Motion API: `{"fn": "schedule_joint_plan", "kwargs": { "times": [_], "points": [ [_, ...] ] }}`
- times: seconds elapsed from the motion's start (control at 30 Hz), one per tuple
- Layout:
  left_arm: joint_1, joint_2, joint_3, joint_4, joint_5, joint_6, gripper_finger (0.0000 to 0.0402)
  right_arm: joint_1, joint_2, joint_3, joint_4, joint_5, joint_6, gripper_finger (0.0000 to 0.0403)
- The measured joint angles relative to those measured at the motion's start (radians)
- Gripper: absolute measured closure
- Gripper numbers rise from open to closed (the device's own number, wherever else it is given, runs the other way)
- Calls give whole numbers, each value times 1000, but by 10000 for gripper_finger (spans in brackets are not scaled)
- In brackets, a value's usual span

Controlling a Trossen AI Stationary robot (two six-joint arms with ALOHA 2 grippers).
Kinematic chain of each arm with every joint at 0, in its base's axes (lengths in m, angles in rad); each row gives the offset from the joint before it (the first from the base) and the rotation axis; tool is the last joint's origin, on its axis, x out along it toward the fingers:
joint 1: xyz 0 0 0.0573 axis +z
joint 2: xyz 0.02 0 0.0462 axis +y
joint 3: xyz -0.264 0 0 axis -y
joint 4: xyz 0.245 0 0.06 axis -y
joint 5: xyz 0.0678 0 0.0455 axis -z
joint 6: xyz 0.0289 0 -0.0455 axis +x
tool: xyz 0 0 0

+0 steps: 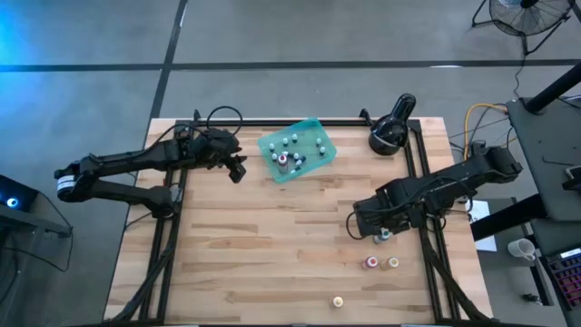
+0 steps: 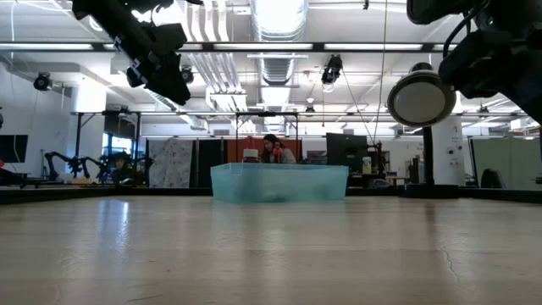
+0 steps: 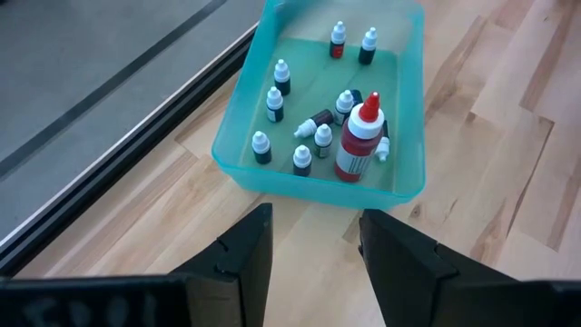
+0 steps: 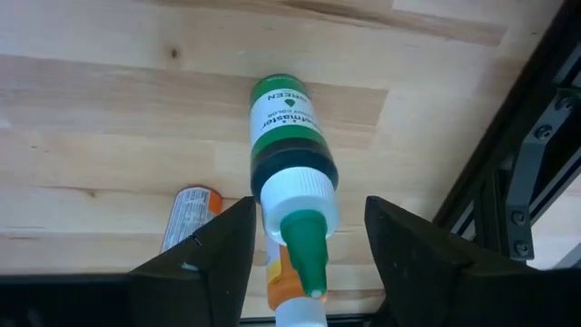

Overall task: Pick & Place food coloring
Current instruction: Put the black small food coloring into the green bin

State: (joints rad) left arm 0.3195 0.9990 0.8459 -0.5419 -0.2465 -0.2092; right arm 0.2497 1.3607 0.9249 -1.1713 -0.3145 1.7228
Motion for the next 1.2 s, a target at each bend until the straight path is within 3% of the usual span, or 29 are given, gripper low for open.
{"fn": "schedule_joint_plan", "kwargs": {
  "times": [0.8, 1.0, 1.2],
  "points": [
    [0, 0, 0, 0, -1, 1, 261, -1, 1, -9, 8, 11, -15, 290],
    [0, 0, 0, 2, -1, 1, 262, -39, 1, 94, -3, 138, -44, 293],
    [0, 0, 0, 7, -1, 1, 261, -168, 40, 293, -39, 339, -223, 294]
  ]
}}
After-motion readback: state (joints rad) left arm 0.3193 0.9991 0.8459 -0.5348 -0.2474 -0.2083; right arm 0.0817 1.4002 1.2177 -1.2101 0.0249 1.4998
